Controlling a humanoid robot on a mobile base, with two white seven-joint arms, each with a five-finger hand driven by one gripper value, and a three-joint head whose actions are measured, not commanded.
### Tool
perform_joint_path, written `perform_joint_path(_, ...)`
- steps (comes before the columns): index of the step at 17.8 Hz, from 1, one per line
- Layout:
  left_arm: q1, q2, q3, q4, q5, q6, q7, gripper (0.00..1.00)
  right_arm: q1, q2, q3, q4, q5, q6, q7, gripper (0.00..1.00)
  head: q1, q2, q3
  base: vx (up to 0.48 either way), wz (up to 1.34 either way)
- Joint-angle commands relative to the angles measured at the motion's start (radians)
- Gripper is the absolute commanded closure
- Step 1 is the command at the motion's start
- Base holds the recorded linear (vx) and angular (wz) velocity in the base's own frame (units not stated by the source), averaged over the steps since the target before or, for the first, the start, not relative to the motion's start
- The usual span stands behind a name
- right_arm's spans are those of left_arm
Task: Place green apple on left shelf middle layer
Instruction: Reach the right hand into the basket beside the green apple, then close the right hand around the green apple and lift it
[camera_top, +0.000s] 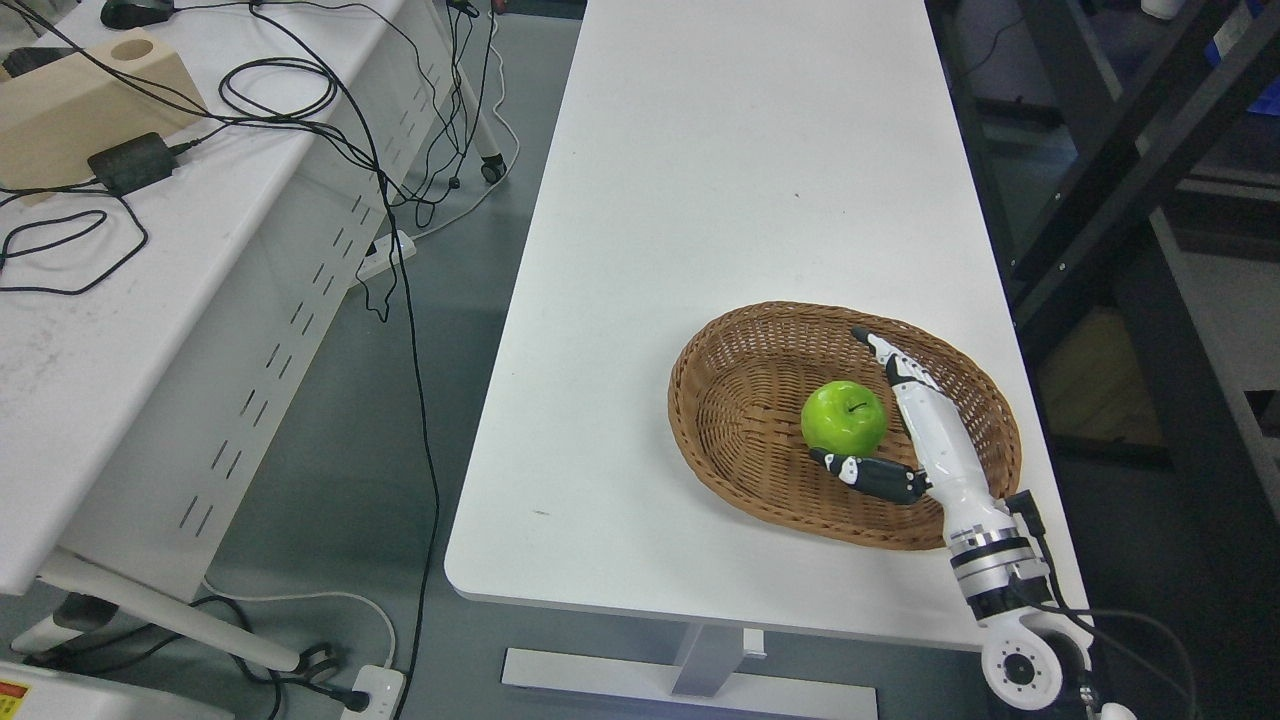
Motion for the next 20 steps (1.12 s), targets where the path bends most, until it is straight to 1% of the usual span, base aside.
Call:
perform_joint_path(1,-0.001,0.017,0.0,0.0,0.0,0.001,0.0,0.0,0.015,-0.053,0.08,0.022,0.056,-0.005,0.0,0.01,0.0,0.0,0.0,0.0,0.0)
perform_joint_path(4,0.001,0.017,0.0,0.0,0.0,0.001,0.0,0.0,-0.012,-0.039,0.085,0.031,0.062,-0.003,-0.001,0.01,0.0,0.0,0.0,-0.009,0.0)
perform_joint_path(8,0.001,0.017,0.0,0.0,0.0,0.001,0.0,0.0,-0.069,-0.025,0.101,0.089,0.065,0.008,-0.001,0.01,0.0,0.0,0.0,0.0,0.0)
perform_joint_path(12,-0.001,0.017,0.0,0.0,0.0,0.001,0.0,0.0,-0.117,-0.001,0.106,0.146,0.116,0.009,-0.001,0.01,0.0,0.0,0.0,0.0,0.0)
perform_joint_path(14,0.001,0.017,0.0,0.0,0.0,0.001,0.0,0.0,-0.121,0.004,0.106,0.169,0.134,0.024,-0.003,0.04,0.0,0.0,0.0,0.0,0.0)
perform_joint_path(15,0.001,0.017,0.0,0.0,0.0,0.001,0.0,0.0,-0.123,0.002,0.106,0.18,0.146,0.07,-0.003,0.09,0.0,0.0,0.0,0.0,0.0)
perform_joint_path(16,0.001,0.017,0.0,0.0,0.0,0.001,0.0,0.0,-0.121,0.001,0.105,0.183,0.149,0.096,-0.003,0.19,0.0,0.0,0.0,0.0,0.0)
perform_joint_path(17,-0.001,0.017,0.0,0.0,0.0,0.001,0.0,0.0,-0.117,-0.001,0.1,0.183,0.145,0.095,-0.003,0.28,0.0,0.0,0.0,0.0,0.0)
perform_joint_path(18,0.001,0.017,0.0,0.0,0.0,0.001,0.0,0.0,-0.115,-0.001,0.092,0.183,0.139,0.094,-0.003,0.42,0.0,0.0,0.0,0.0,0.0)
perform_joint_path(19,0.001,0.017,0.0,0.0,0.0,0.001,0.0,0.0,-0.117,-0.001,0.088,0.183,0.137,0.09,-0.004,0.62,0.0,0.0,0.0,0.0,0.0)
perform_joint_path(20,0.001,0.017,0.0,0.0,0.0,0.001,0.0,0.0,-0.118,-0.001,0.071,0.183,0.134,0.084,-0.004,0.73,0.0,0.0,0.0,0.0,0.0)
